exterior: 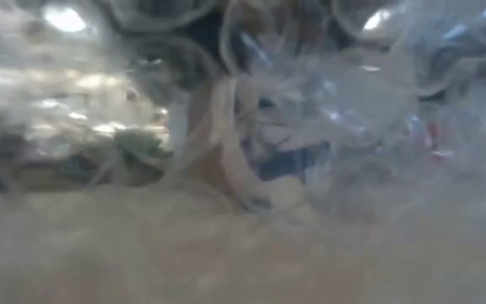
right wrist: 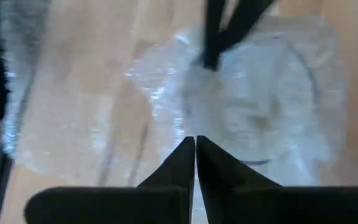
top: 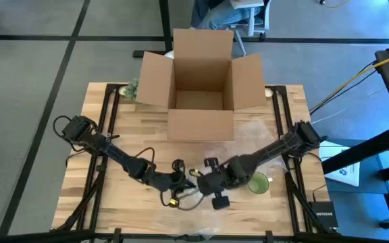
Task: Wrap mug
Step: Wrap the white mug with bubble wrap
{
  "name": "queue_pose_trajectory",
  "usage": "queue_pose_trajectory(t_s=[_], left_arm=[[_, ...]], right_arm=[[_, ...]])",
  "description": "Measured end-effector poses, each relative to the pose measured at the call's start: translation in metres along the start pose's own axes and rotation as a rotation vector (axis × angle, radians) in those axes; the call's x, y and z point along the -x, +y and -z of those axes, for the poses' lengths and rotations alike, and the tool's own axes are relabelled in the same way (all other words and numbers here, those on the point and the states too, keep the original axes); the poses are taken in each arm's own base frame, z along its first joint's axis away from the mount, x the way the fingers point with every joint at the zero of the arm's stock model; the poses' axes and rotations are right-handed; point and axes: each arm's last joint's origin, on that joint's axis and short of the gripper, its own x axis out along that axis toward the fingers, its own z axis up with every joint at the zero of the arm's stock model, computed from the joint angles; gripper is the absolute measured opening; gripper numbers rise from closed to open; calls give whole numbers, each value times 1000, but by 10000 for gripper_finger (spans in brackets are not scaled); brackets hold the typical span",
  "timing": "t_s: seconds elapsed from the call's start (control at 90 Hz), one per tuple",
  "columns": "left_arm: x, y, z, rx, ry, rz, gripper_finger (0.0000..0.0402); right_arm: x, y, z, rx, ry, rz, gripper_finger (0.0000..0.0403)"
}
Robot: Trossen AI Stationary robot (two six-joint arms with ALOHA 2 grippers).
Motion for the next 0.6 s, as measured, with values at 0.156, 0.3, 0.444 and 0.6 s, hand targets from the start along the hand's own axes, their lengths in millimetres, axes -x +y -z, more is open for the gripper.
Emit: queue_pose_trajectory(t_s=[0.156,0.3,0.444,0.6], left_arm=[[0,0,0,3,-2,-1,0],[0,0,0,3,-2,-1,0],[0,0,0,4,-2,-1,0],[1,-2,0,2,-2,2,0]], right_arm=[[1,11,-1,-1,-44,13,3],[2,15,0,9,-48,26,3],[1,15,0,18,-56,22,3],[-6,15,2,16,-59,-13,1]])
